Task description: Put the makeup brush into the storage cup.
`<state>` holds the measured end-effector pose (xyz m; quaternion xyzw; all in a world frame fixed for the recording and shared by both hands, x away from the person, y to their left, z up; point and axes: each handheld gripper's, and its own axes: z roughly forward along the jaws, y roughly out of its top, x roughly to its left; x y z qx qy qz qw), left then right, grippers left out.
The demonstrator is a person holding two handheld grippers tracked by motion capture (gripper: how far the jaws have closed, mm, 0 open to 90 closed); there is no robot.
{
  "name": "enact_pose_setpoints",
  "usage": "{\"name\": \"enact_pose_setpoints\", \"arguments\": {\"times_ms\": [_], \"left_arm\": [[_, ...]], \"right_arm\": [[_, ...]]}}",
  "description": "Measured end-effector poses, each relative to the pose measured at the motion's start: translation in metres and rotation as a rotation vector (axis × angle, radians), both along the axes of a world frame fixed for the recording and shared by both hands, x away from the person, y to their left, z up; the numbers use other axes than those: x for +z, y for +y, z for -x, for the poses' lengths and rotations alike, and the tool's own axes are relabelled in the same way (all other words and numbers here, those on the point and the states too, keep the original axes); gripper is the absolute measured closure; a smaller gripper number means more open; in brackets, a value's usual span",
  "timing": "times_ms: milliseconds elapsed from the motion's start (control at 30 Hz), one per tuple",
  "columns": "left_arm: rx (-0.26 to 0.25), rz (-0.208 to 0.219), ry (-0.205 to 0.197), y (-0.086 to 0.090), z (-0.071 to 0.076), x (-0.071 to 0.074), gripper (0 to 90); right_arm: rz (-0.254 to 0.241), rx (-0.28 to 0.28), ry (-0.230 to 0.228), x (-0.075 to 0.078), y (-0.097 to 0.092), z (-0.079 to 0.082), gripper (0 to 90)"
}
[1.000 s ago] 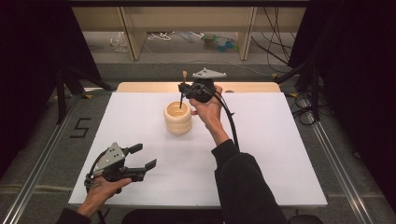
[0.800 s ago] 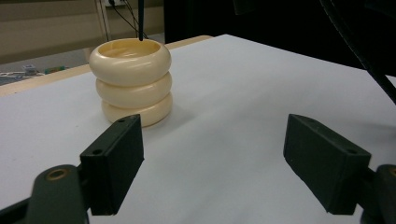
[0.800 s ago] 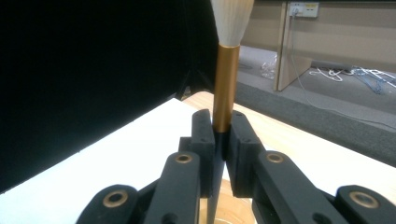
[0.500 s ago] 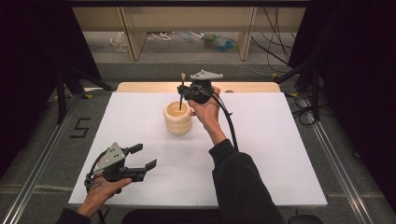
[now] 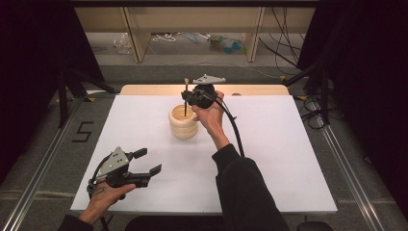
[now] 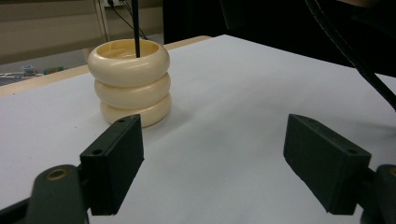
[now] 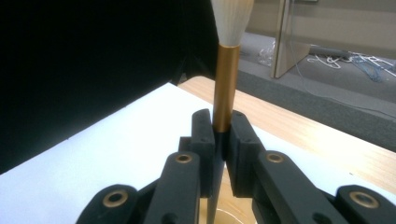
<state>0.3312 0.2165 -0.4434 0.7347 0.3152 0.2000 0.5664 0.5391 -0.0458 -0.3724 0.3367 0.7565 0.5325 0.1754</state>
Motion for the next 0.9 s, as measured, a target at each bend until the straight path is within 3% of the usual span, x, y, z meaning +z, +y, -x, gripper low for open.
{"name": "enact_pose_setpoints", "arguments": {"times_ms": [900], "left_arm": [[-0.002, 0.0, 0.001, -0.001, 0.0, 0.0, 20.1]], "right_arm": [[0.088, 0.006, 0.048, -0.02, 0.013, -0.003, 82.6]]}}
